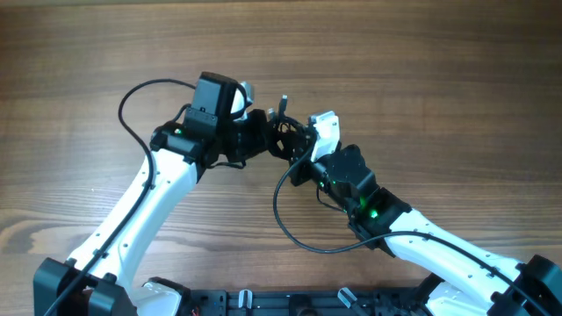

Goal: Untangle cables

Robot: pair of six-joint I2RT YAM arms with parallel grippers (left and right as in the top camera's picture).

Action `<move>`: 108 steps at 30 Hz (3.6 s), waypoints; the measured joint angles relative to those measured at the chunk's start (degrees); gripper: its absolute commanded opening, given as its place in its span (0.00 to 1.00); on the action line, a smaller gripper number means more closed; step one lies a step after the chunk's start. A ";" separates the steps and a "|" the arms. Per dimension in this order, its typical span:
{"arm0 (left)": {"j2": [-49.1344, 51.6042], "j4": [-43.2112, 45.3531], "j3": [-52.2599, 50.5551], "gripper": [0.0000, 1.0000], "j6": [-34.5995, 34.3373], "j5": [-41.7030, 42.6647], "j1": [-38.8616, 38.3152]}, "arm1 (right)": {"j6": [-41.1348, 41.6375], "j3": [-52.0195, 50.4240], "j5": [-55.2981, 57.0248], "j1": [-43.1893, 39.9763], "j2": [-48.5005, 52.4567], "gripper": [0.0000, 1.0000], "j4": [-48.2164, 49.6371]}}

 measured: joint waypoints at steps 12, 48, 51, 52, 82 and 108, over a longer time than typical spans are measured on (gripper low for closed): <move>0.00 -0.81 0.00 0.04 -23.06 2.58 12.39 | 8.94 0.20 -4.92 -2.91 -9.18 0.92 -6.45; 0.00 -6.05 0.00 0.04 -60.04 14.19 9.40 | 9.29 0.04 -20.61 -5.46 9.55 0.04 8.52; 0.00 -5.97 0.00 0.04 -58.71 14.69 10.91 | 9.64 0.20 -24.59 -5.88 9.55 0.04 0.24; 0.00 -5.95 0.00 0.04 -58.14 14.80 11.43 | 9.68 0.28 -26.21 -5.97 9.55 0.04 -2.34; 0.00 -2.25 0.00 0.04 23.78 16.92 6.67 | 17.03 0.20 -64.06 -27.93 8.17 0.84 3.17; 0.00 -3.32 0.02 0.37 13.94 17.70 11.74 | 19.04 0.20 -53.81 -25.77 8.15 0.04 4.61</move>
